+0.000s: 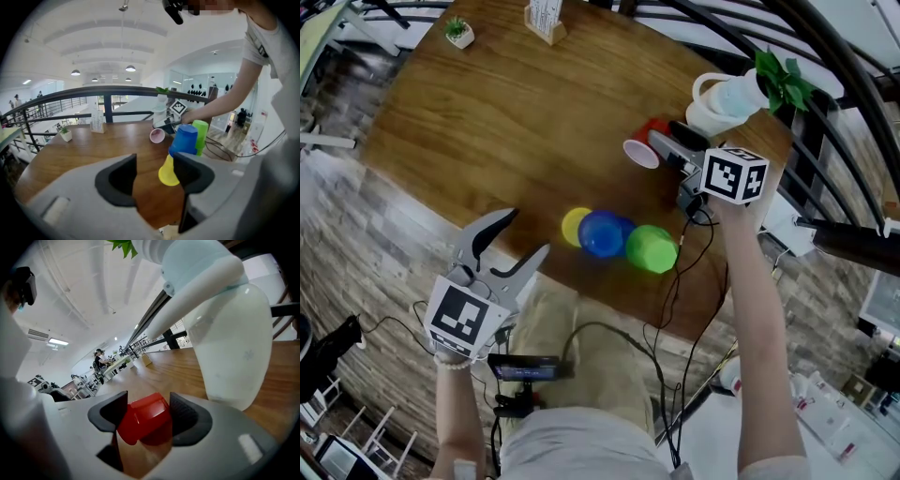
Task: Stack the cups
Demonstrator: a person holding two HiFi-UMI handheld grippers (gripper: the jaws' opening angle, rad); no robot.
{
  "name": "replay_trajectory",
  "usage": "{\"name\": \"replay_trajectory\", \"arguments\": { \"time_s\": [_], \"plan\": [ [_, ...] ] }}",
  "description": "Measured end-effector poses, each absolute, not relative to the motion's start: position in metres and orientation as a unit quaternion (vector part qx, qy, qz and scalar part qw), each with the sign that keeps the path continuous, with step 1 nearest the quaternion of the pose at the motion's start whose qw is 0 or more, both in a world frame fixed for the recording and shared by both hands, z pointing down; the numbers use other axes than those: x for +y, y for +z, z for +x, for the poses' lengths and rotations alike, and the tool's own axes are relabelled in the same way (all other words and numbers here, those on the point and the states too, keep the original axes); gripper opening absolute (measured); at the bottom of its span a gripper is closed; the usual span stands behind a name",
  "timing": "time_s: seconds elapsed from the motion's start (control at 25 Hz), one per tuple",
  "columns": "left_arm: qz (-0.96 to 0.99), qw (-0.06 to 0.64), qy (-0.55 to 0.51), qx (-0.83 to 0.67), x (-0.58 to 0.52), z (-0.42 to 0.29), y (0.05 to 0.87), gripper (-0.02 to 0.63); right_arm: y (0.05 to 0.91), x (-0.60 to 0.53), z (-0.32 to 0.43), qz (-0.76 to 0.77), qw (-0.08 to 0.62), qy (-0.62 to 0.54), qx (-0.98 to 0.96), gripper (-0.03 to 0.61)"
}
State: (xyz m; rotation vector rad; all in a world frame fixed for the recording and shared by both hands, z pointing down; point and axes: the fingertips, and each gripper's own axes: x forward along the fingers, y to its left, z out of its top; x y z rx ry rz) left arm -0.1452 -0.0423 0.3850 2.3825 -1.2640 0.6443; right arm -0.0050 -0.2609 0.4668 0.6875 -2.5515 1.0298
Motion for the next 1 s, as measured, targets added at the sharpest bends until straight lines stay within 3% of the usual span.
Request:
{"name": "replay_trajectory", "arguments": {
  "time_s": [0.16, 0.24, 0.48, 1.0],
  "plan": [
    [0.845, 0.182, 0.229, -0.447, -0.044, -0.145, 0.385, 0.239, 0.466, -0.258, -0.002, 0.237, 0.162, 0.353, -0.891, 0.269],
    [0.845, 0.187, 0.228, -0.447, -0.043, -0.144, 0.386, 0.239, 0.467, -0.257, 0.001, 0.239, 0.167, 0.352, -0.89, 0.227],
    [0.85, 0.18, 0.232, -0.437, -0.046, -0.142, 0.387, 0.239, 0.466, -0.251, 0.013, 0.231, 0.178, 0.353, -0.889, 0.212],
    [0.867, 0.147, 0.245, -0.408, -0.066, -0.139, 0.385, 0.238, 0.473, -0.222, 0.016, 0.194, 0.2, 0.416, -0.865, 0.235]
  ]
}}
